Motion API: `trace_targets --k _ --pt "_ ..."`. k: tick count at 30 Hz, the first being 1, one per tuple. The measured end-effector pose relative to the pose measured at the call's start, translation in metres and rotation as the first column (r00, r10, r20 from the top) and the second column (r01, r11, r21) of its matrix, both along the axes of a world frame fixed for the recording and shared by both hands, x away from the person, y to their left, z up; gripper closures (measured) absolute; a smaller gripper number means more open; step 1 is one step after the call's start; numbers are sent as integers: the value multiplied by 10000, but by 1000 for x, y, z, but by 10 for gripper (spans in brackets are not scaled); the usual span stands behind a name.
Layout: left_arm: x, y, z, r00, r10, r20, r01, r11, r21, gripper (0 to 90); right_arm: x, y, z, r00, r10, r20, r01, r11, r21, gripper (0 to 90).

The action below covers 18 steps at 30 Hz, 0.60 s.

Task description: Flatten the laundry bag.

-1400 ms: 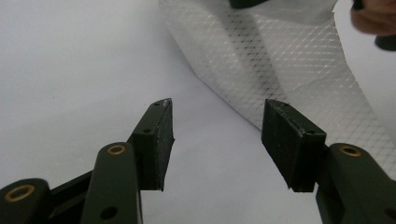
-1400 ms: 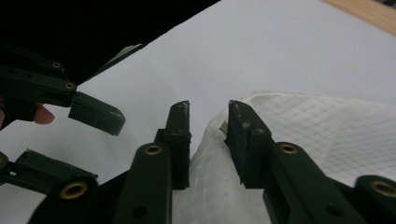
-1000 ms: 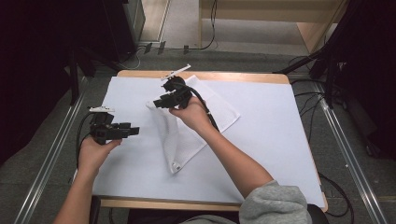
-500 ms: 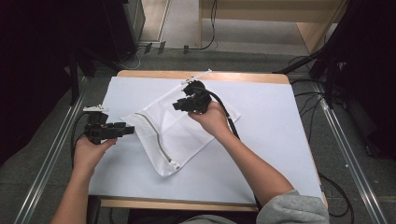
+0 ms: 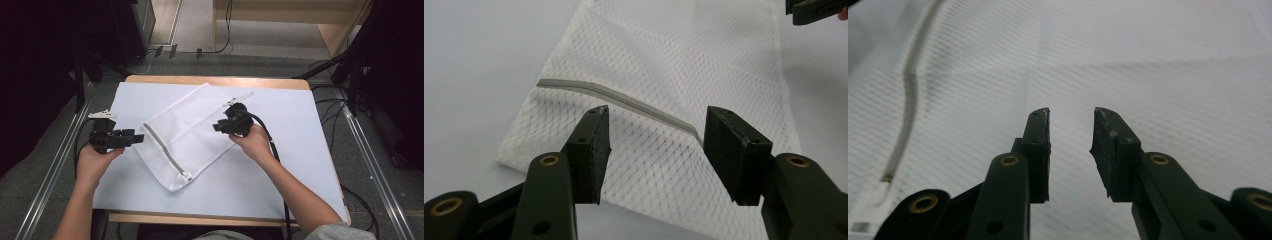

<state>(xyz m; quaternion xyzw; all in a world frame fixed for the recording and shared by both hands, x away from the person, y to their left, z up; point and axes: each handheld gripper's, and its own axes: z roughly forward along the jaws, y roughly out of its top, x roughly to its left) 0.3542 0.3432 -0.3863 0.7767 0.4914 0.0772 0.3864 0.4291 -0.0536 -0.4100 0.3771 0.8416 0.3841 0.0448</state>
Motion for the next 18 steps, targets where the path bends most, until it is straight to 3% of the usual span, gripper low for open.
trace_targets --k 5,13,18 --pt "7 -7 -8 9998 -175 -113 172 9996 -225 438 -1 -25 -15 9981 -526 -317 526 9986 -21 700" --pt "10 -14 -12 9990 -393 -212 392 9992 -62 437 -1 -58 -29 9936 -1093 -286 1087 9938 -217 677" --pt "14 -16 -13 9987 -457 -213 456 9989 -81 437 5 -78 -42 9828 -1774 -511 1756 9837 -378 679"
